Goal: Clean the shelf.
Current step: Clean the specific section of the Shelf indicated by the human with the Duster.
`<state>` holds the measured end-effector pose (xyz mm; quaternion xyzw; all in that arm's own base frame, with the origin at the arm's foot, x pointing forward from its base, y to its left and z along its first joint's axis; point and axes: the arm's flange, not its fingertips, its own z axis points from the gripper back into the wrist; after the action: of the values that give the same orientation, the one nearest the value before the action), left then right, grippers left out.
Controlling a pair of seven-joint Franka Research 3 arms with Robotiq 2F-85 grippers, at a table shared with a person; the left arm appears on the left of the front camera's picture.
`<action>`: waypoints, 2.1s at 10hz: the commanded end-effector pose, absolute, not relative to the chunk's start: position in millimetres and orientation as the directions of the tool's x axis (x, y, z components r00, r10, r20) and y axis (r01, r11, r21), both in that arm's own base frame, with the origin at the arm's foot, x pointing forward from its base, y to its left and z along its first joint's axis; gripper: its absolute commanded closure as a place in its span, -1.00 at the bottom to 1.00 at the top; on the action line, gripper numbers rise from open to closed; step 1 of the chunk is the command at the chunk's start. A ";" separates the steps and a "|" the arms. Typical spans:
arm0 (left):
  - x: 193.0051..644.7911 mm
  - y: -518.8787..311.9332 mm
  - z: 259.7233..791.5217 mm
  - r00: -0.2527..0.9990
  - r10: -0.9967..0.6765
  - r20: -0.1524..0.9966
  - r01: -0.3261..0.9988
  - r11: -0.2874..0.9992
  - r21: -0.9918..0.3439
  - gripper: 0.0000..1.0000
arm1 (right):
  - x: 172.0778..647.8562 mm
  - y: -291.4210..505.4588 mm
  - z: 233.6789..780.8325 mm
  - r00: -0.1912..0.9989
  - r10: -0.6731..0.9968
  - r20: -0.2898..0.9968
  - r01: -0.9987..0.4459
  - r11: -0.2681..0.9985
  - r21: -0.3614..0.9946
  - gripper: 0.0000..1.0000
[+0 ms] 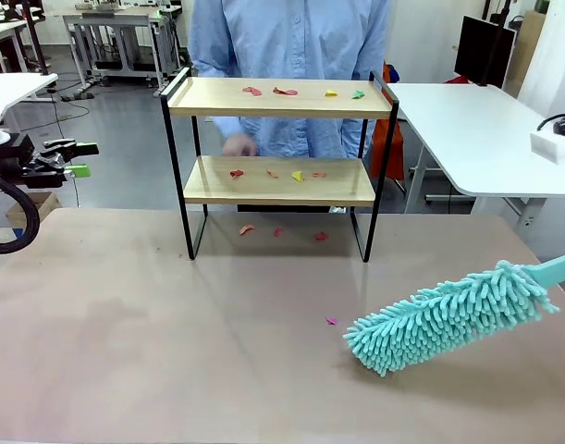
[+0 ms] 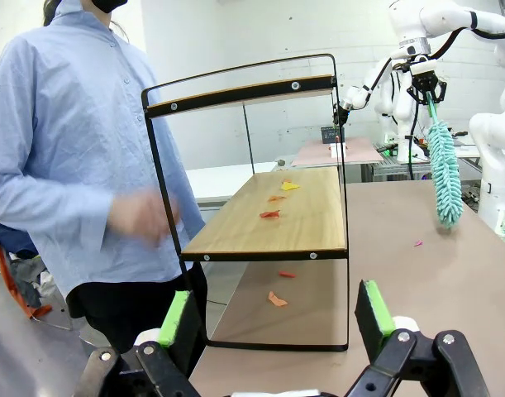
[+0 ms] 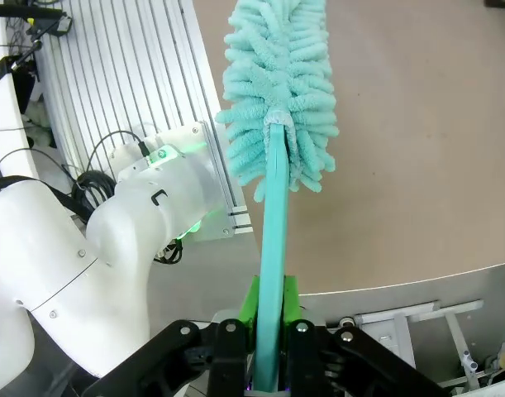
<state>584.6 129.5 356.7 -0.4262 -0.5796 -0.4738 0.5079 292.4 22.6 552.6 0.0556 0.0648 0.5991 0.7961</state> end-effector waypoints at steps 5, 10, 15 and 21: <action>584.6 129.9 358.5 -0.128 0.011 0.992 0.974 0.188 0.124 -1.00 | 291.3 20.3 553.7 0.267 0.963 -0.038 -0.950 0.269 0.158 0.75; 584.6 129.9 358.5 -0.128 0.011 0.992 0.974 0.188 0.124 -1.00 | 291.3 20.3 553.7 0.267 0.963 -0.038 -0.950 0.269 0.158 0.75; 584.6 129.9 358.5 -0.128 0.011 0.992 0.974 0.188 0.124 -1.00 | 291.3 20.3 553.7 0.267 0.963 -0.038 -0.950 0.269 0.158 0.75; 584.6 129.9 358.5 -0.128 0.011 0.992 0.974 0.188 0.124 -1.00 | 291.3 20.3 553.7 0.267 0.963 -0.038 -0.950 0.269 0.158 0.75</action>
<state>584.6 129.5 356.7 -0.4262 -0.5796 -0.4738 0.5079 292.4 22.6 552.6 0.0556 0.0648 0.5990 0.7961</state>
